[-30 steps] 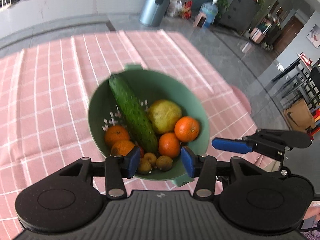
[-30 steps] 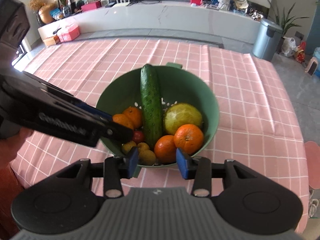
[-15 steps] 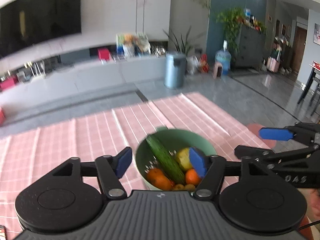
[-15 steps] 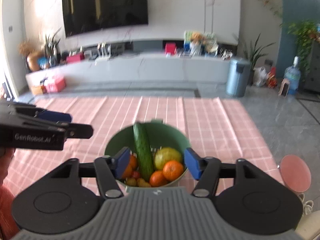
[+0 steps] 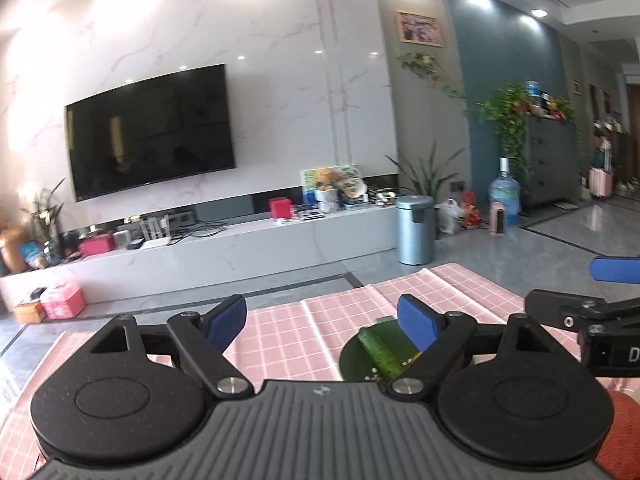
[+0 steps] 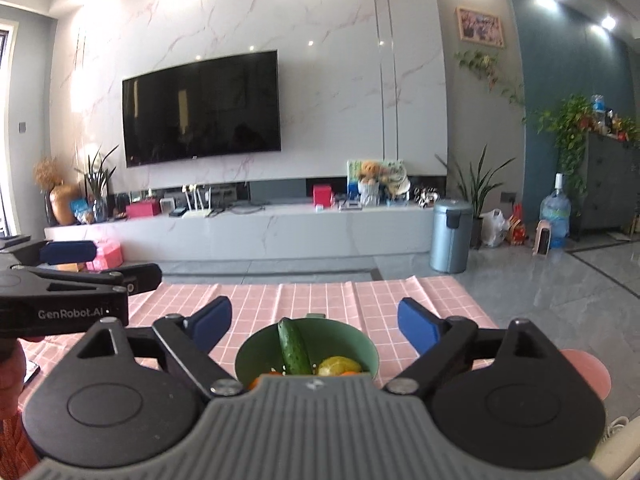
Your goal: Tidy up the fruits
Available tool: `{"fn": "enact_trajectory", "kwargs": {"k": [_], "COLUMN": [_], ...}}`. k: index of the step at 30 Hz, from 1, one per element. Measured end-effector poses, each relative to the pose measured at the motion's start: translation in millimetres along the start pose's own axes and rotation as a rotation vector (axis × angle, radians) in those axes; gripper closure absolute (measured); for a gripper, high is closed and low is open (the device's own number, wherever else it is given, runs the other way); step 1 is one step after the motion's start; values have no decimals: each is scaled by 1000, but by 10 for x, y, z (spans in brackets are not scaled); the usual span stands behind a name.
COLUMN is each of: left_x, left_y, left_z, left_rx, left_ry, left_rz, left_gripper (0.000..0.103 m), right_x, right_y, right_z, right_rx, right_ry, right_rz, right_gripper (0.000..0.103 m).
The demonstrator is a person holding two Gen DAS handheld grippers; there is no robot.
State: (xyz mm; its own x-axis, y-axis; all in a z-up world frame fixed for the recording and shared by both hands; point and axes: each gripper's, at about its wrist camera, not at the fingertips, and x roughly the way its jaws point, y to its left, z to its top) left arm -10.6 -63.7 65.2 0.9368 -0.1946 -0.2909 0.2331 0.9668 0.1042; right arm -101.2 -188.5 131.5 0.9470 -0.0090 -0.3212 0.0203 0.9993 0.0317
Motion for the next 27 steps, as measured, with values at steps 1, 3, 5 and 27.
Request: {"fn": "enact_trajectory", "kwargs": {"k": [1, 3, 5, 27], "left_x": [9, 41, 56, 278], "left_y": [0, 0, 22, -26], "left_z": [-27, -89, -162, -772], "left_rx": [-10, -26, -27, -9], "left_ry": [1, 7, 15, 197], "left_rz": [8, 25, 49, 94], "left_gripper": [3, 3, 3, 3], "right_x": [-25, -48, -64, 603], "right_y": [17, 53, 77, 7], "right_z": [-37, -108, -190, -922], "right_rx": [-6, -23, -40, 10], "right_ry": [-6, -10, -9, 170], "right_rz": [-3, -12, -17, -46], "right_gripper": [16, 16, 11, 7]}}
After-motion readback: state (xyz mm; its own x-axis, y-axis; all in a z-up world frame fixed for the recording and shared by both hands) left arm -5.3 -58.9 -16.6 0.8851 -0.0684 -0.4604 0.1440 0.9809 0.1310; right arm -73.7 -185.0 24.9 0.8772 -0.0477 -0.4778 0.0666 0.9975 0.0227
